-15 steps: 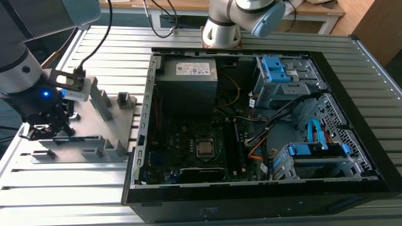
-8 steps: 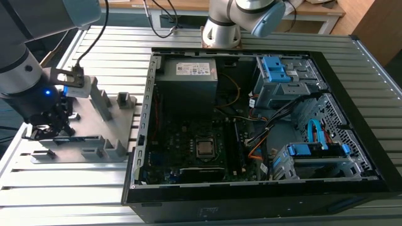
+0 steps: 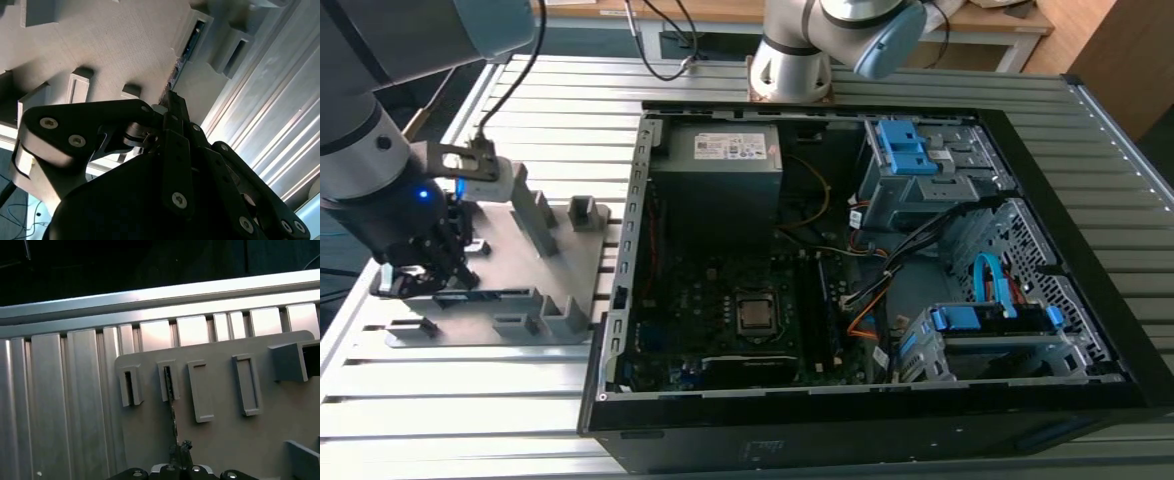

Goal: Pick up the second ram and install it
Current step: 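Pick up the second ram and move it above second insertion slot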

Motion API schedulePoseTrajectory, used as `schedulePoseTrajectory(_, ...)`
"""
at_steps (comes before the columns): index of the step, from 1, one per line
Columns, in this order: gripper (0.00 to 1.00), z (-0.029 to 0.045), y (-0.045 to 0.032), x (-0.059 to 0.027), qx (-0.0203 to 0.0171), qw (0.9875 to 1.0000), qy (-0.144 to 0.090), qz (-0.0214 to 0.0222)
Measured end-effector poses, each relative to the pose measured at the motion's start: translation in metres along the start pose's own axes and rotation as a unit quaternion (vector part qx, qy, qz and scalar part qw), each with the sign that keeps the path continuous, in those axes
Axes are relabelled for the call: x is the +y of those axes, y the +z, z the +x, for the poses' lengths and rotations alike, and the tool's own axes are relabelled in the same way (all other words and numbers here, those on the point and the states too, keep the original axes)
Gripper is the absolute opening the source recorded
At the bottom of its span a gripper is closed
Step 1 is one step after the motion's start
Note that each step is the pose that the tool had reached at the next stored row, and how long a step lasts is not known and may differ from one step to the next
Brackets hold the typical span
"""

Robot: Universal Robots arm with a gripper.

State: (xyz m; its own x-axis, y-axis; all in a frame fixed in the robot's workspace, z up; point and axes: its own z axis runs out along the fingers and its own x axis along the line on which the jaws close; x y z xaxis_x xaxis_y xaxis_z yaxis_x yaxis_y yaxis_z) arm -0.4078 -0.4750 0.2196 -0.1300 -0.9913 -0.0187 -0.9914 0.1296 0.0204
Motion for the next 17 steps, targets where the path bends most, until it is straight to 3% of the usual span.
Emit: schedulePoseTrajectory(17, 0.1, 0.0, 0.0, 0.0, 0.0008, 0.9992, -0.04, -0.0007)
